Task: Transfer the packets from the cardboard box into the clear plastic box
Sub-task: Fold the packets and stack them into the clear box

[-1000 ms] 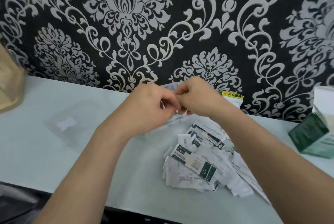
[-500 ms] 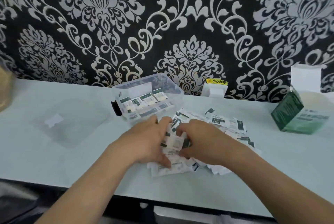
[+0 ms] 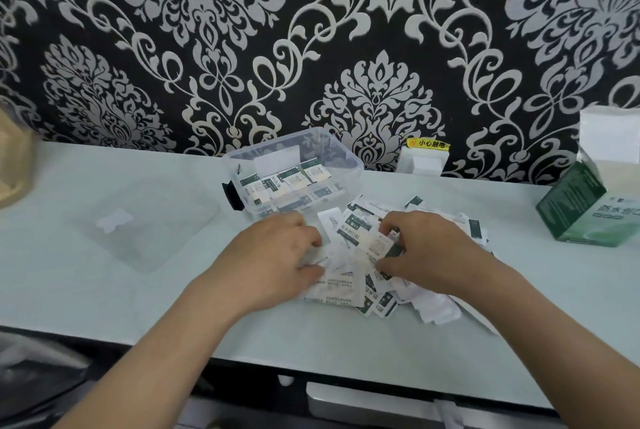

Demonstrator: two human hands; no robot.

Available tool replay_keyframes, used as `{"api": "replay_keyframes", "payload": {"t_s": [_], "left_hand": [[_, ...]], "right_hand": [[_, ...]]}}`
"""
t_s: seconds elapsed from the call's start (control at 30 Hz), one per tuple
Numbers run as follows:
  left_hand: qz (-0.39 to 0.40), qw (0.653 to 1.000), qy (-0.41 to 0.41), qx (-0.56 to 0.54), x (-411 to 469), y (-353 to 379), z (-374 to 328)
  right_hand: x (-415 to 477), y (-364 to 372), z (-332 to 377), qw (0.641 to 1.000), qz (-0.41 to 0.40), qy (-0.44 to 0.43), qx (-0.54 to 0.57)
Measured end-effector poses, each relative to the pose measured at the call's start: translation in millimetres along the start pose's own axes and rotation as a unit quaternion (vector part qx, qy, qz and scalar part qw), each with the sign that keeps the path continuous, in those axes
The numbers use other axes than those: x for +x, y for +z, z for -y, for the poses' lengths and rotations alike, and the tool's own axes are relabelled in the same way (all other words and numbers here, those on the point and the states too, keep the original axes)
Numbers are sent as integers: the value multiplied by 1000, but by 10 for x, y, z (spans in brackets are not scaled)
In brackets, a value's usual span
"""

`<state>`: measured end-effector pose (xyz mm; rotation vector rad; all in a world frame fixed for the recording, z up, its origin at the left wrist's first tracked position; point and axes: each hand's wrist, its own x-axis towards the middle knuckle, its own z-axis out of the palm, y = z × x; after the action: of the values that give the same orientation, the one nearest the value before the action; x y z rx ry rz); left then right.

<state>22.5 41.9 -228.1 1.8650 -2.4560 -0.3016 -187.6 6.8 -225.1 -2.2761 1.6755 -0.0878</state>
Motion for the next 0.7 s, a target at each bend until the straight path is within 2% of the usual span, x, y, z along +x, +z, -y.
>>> {"api": "replay_keyframes", "payload": {"t_s": [0.13,0.27,0.37,0.47,0.53,0.57,0.63,0.7], "left_hand": [[40,998,37,35,-34,73,-60],[-3,998,58,33,-14,102,49],[-16,998,64,14,-23,110,140],[-59,995,59,51,-35,78,208],[-140,987,71,38,-38,33,212],[-190,979,77,3,-42,0,174],[-263,949,51,-164,-84,-72,36],[-257,902,-5,-347,-51,-105,-177]], "right_hand": [[-19,31,6,999,-24,-33,22],[-87,108,76,990,-5,-137,36],[-100,163,63,988,-4,-152,17],[-89,178,26,987,-12,-158,5],[-88,191,16,986,-32,-164,28],[-96,170,14,983,-55,-160,68],[-118,89,40,961,-92,-133,223],[-131,-7,53,896,-54,-95,431]]}}
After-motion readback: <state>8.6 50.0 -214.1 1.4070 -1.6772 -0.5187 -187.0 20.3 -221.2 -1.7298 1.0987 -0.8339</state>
